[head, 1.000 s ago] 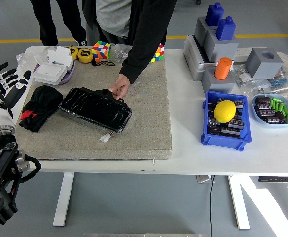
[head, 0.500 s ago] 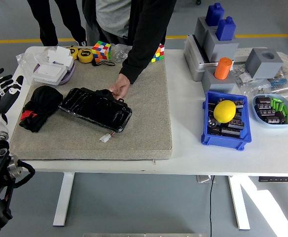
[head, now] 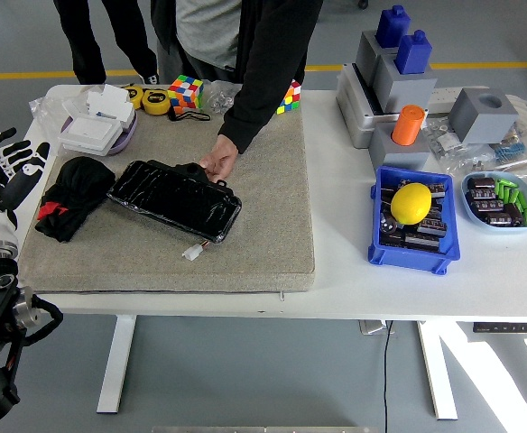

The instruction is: Pick the rag up,wipe the panel,place it on the desk

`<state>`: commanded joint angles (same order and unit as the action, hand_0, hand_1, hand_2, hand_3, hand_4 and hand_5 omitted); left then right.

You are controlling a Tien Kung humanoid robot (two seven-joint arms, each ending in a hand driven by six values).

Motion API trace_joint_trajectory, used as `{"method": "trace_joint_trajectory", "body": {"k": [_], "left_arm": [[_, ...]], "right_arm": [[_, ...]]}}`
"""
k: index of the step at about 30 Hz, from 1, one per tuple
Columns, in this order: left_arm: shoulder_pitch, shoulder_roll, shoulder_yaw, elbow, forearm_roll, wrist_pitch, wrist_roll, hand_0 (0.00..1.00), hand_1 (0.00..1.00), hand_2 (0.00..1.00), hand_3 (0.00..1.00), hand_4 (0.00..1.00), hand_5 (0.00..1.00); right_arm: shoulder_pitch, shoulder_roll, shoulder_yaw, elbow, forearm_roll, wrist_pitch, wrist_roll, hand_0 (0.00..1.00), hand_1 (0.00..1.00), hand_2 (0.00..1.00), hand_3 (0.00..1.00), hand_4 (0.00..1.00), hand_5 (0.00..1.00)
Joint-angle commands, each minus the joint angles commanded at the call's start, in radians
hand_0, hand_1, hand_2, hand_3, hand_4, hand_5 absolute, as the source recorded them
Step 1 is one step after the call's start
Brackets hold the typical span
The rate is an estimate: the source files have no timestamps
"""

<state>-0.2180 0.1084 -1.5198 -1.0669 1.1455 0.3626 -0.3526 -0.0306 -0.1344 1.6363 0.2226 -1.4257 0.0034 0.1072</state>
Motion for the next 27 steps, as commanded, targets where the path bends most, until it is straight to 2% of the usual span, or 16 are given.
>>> {"method": "trace_joint_trajectory", "body": {"k": [27], "left_arm": [[-0.005, 0.002, -0.012, -0.017, 0.015, -0.006, 0.021, 0.585, 0.618, 0.596, 0.680, 0.889, 0.246]], "right_arm": [[-0.010, 0.015, 0.032, 0.002, -0.013, 0.001, -0.003, 0.559, 0.571, 0.501, 0.524, 0.892, 0.392]]}}
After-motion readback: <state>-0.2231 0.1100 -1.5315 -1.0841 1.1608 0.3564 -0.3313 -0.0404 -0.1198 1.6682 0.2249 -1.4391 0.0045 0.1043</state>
